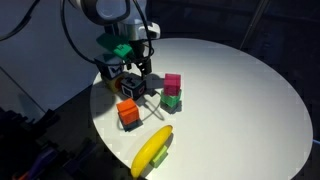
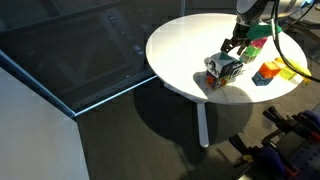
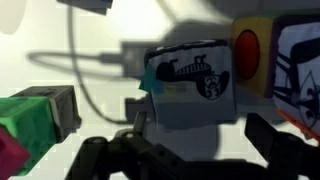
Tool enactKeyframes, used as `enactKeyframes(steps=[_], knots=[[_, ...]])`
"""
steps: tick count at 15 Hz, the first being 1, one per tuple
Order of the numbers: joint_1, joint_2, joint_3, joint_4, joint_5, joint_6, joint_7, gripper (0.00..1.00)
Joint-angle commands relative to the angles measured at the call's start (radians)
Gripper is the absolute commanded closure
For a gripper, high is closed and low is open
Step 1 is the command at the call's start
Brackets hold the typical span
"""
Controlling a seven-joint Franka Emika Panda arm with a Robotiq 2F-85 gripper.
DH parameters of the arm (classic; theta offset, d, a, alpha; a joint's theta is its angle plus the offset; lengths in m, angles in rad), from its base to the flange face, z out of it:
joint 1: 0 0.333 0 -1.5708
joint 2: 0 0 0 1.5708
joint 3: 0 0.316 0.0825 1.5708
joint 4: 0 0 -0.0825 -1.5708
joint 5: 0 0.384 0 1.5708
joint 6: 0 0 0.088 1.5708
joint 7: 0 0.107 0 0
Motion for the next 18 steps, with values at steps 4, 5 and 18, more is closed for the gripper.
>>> enactKeyframes(steps=[4, 5, 18], knots=[[-0.021, 0.006, 0.011, 0.016, 0.024, 0.006, -0.027, 0.0], [-0.021, 0.005, 0.011, 0.018, 0.025, 0.004, -0.023, 0.0], [0.012, 0.025, 0.002, 0.069, 0.012, -0.003, 0.051, 0.0]])
